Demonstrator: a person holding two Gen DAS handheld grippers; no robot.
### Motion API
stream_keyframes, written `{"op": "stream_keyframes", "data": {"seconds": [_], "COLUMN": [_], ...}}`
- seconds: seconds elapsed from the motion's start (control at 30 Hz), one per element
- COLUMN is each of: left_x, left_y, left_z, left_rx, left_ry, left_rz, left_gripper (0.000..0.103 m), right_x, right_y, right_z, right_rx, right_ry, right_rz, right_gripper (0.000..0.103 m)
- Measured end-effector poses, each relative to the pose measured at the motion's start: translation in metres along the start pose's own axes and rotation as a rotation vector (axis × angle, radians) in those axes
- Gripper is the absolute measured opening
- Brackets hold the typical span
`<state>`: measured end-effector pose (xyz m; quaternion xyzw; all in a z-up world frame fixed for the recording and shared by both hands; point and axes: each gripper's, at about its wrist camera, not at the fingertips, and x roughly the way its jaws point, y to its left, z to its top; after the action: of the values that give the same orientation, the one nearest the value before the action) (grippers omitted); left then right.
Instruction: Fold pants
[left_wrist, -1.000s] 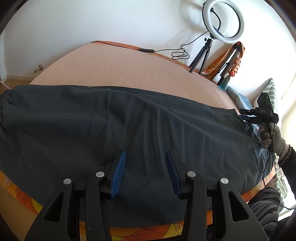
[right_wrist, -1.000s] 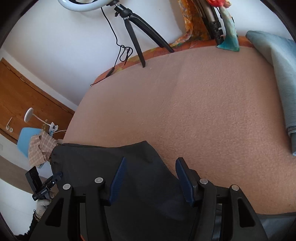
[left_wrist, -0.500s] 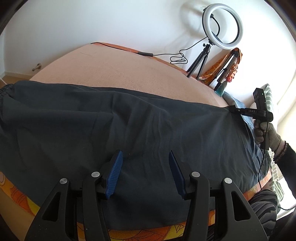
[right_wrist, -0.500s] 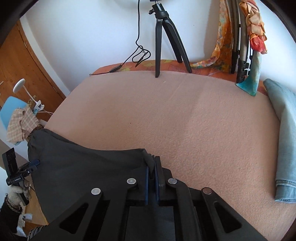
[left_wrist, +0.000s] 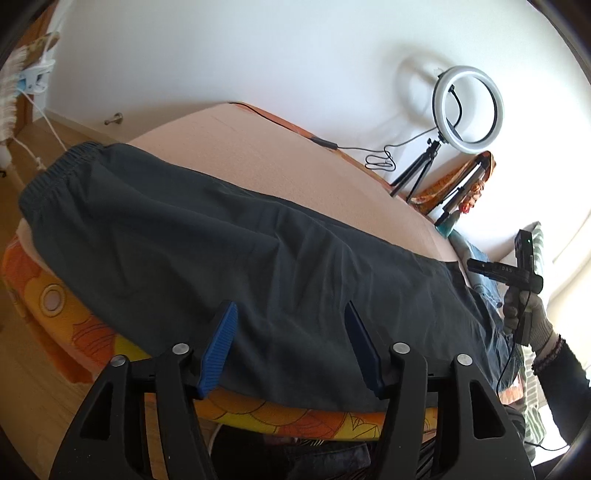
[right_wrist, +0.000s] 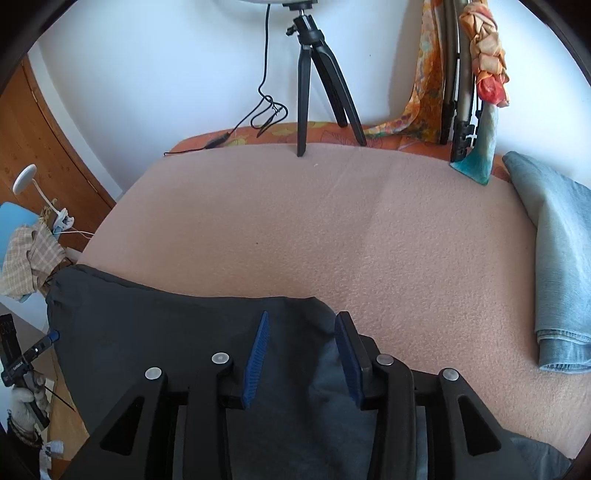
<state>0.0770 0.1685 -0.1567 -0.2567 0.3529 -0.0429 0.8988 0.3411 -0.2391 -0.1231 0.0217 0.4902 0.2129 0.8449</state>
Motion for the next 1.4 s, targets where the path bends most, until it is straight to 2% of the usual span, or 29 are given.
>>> {"op": "stream_keyframes", "data": {"seconds": [0.1, 0.27, 0.4, 0.5, 0.73, 0.93, 1.03, 1.23, 1.4], "left_x": [-0.022, -0.039, -0.04, -0.032, -0.004, -0.016, -0.022, -0.027, -0.027], "left_y": [0.025, 0.075, 0.112, 0.12, 0.132, 0.136, 0.145, 0.141, 0.134], "left_z": [0.003, 0.016, 0.03, 0.04, 0.061, 0.054, 0.046, 0.044, 0.048], "left_rx": [-0.06, -0.139, -0.239, -0.223, -0.17, -0.167, -0.224, -0.208, -0.175], "left_ry": [-0.06, -0.121, -0.162, -0.165, -0.141, -0.142, -0.144, -0.151, -0.177], "left_rz": [0.029, 0.13, 0.112, 0.14, 0.172, 0.204, 0.135, 0.098, 0.109], "left_gripper": [0.069, 0.069, 0.069, 0.067, 0.067, 0.067, 0.067, 0.067, 0.064], "right_x": [-0.031, -0.071, -0.082, -0.081, -0.057, -0.036, -0.023, 0.02, 0.068], "right_y": [0.017, 0.054, 0.086, 0.113, 0.173, 0.216, 0.238, 0.302, 0.355], "right_z": [-0.008, -0.022, -0.021, -0.014, -0.008, -0.014, -0.011, 0.005, 0.016], "right_rx": [-0.01, -0.065, -0.118, -0.158, -0.225, -0.272, -0.321, -0.442, -0.527], "right_ry": [-0.049, -0.098, -0.105, -0.107, -0.064, -0.018, 0.009, 0.059, 0.11], "right_rz": [0.034, 0.066, 0.09, 0.106, 0.177, 0.217, 0.255, 0.369, 0.433], "right_gripper": [0.046, 0.046, 0.046, 0.046, 0.046, 0.046, 0.046, 0.047, 0.047]}}
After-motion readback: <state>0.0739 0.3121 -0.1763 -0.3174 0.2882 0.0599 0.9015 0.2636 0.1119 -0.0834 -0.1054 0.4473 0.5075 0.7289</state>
